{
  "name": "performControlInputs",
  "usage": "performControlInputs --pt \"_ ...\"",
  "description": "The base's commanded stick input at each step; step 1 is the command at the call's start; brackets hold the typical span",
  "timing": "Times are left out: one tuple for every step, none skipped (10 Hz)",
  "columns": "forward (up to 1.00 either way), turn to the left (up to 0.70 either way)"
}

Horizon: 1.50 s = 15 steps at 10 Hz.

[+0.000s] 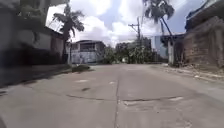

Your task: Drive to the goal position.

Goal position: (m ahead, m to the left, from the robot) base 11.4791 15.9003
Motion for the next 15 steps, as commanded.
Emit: performControlInputs --pt "1.00 0.00" --pt "1.00 0.00" --pt "1.00 0.00" --pt "1.00 0.00" --pt "1.00 0.00" --pt "1.00 0.00" --pt "1.00 0.00" --pt "1.00 0.00" --pt "1.00 0.00" --pt "1.00 0.00" --pt "1.00 0.00" --pt "1.00 0.00" --pt "1.00 0.00" --pt "1.00 0.00" --pt "1.00 0.00"
